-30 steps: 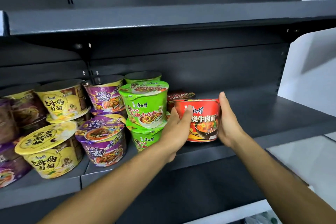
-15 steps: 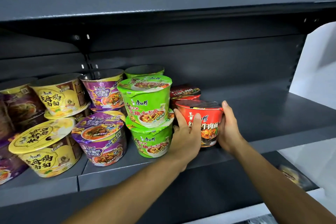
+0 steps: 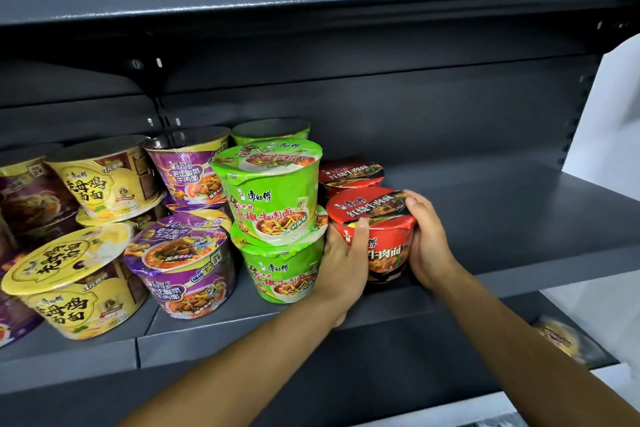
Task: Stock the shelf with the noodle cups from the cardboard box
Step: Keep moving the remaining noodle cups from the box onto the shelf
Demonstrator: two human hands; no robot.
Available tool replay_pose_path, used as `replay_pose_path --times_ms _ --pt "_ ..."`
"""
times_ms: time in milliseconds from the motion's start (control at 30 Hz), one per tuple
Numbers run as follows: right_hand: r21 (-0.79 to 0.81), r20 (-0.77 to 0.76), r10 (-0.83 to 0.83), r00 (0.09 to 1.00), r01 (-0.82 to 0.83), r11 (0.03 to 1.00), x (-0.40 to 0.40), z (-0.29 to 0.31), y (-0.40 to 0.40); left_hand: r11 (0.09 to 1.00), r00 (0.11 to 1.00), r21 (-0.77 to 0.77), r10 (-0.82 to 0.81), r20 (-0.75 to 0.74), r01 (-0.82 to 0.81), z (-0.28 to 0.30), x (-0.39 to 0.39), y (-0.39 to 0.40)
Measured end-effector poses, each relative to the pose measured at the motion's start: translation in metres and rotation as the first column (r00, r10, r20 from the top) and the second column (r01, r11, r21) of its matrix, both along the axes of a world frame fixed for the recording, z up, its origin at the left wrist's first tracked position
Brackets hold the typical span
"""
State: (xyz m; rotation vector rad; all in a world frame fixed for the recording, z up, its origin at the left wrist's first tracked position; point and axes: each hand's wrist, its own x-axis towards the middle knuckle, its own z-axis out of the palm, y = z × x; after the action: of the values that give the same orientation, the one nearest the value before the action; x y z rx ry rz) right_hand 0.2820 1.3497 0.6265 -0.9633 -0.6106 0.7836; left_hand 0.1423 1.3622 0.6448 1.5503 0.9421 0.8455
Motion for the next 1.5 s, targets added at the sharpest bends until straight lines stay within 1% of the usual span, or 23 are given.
replay_pose_path --times_ms 167,267,333,467,567,733,1000,1167,1367,1467,1500 --pt "-0.048 -0.020 0.040 0.999 -0.041 0.998 0.001 0.000 0.006 0.994 0.998 -0.106 0.034 0.044 -0.029 -0.002 0.005 0.009" --pt "-0.087 -0.043 0.034 0.998 -0.038 0.995 0.000 0.000 0.007 0.979 0.990 -0.184 0.107 0.096 -0.088 -0.004 0.010 0.013" --pt "-0.087 -0.056 0.032 0.998 -0.037 0.995 -0.001 0.000 0.007 0.961 0.984 -0.246 0.153 0.091 -0.127 -0.004 0.013 0.013" --pt "-0.083 -0.048 0.014 0.999 -0.018 0.996 -0.001 0.001 0.004 0.926 0.987 -0.359 0.146 0.062 -0.114 -0.002 0.014 0.006" --pt "-0.095 -0.021 0.013 1.000 -0.015 0.995 0.001 0.004 0.003 0.929 0.990 -0.350 0.136 0.035 -0.115 -0.005 0.011 0.005" --pt "-0.109 -0.001 -0.008 1.000 0.008 0.994 -0.002 0.008 0.001 0.919 0.992 -0.381 0.122 0.040 -0.098 0.002 0.006 0.005" --pt "-0.112 0.009 0.010 1.000 -0.009 0.994 -0.005 0.012 -0.004 0.913 0.992 -0.390 0.128 0.000 -0.118 0.005 0.004 0.005" --pt "-0.114 0.037 0.011 0.999 -0.006 0.994 -0.004 0.012 -0.006 0.913 0.992 -0.390 0.129 -0.001 -0.119 0.009 0.000 0.001" --pt "-0.148 0.065 0.010 0.998 0.000 0.989 -0.002 0.012 -0.007 0.925 0.994 -0.366 0.106 -0.019 -0.106 0.010 -0.005 -0.002" --pt "-0.199 0.047 0.027 0.999 -0.017 0.980 -0.002 0.014 -0.008 0.926 0.995 -0.366 0.097 -0.021 -0.098 0.013 -0.007 -0.003" --pt "-0.214 0.069 -0.015 0.997 0.030 0.976 -0.004 0.015 -0.008 0.927 0.995 -0.361 0.094 -0.025 -0.097 0.013 -0.008 -0.003"
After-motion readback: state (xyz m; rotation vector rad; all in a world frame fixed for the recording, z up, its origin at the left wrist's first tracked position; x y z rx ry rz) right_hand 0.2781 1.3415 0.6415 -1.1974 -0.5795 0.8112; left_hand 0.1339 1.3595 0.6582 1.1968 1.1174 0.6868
